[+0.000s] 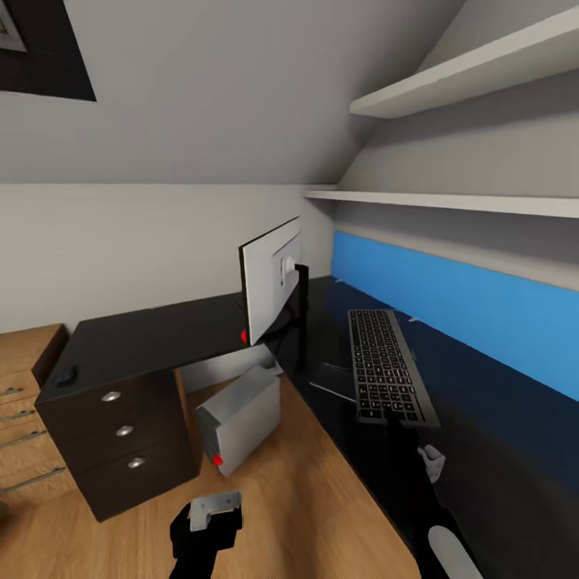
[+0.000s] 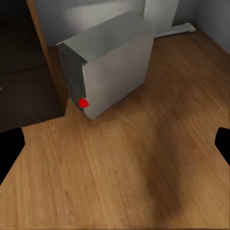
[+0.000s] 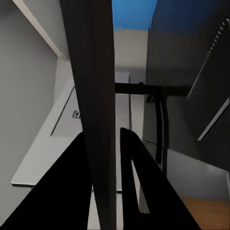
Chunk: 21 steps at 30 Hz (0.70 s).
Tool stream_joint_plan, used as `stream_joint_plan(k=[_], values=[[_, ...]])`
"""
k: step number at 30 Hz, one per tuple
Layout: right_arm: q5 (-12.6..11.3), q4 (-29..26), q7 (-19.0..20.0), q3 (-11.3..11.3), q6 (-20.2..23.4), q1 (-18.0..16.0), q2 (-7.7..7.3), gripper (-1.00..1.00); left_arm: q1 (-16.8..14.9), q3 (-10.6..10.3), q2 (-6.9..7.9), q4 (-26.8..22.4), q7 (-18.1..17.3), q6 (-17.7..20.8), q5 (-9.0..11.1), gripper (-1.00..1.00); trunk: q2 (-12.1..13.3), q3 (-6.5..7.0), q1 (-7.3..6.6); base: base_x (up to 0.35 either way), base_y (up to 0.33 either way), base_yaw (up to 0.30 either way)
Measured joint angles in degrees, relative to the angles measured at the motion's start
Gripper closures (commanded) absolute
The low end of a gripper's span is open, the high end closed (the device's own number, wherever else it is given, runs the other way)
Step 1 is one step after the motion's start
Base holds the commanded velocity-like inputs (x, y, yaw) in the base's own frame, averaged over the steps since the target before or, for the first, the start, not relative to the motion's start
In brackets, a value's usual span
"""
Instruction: In the bedroom, organize the workspace by keeping the computer under the desk, ensuring the monitor is on the desk, placing the keyboard on the desk next to the monitor, placing the mouse on the desk next to the keyboard, moving the folder from the swivel chair onto the desk next to the mouse, stacking the notebook on top of the folder with the pen on top of the notebook, and positioning the swivel chair next to the desk.
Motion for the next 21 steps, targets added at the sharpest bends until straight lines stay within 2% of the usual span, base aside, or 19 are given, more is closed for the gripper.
stream_joint_plan(k=[12, 21], values=[[0.0, 0.09, -1.15, 0.11, 0.1, 0.0, 0.0, 1.0, 0.0, -0.16, -0.08, 0.07, 0.0, 0.1, 0.02, -1.0, 0.0, 0.33, 0.01, -0.308, -0.097, 0.227], [-0.03, 0.18, -1.3, 0.19, 0.11, 0.03, 0.09, 1.0, 0.01, -0.17, -0.05, 0.34, 0.06, 0.11, 0.02, -1.0, 0.0, 0.57, 0.01, -0.281, -0.213, 0.231]])
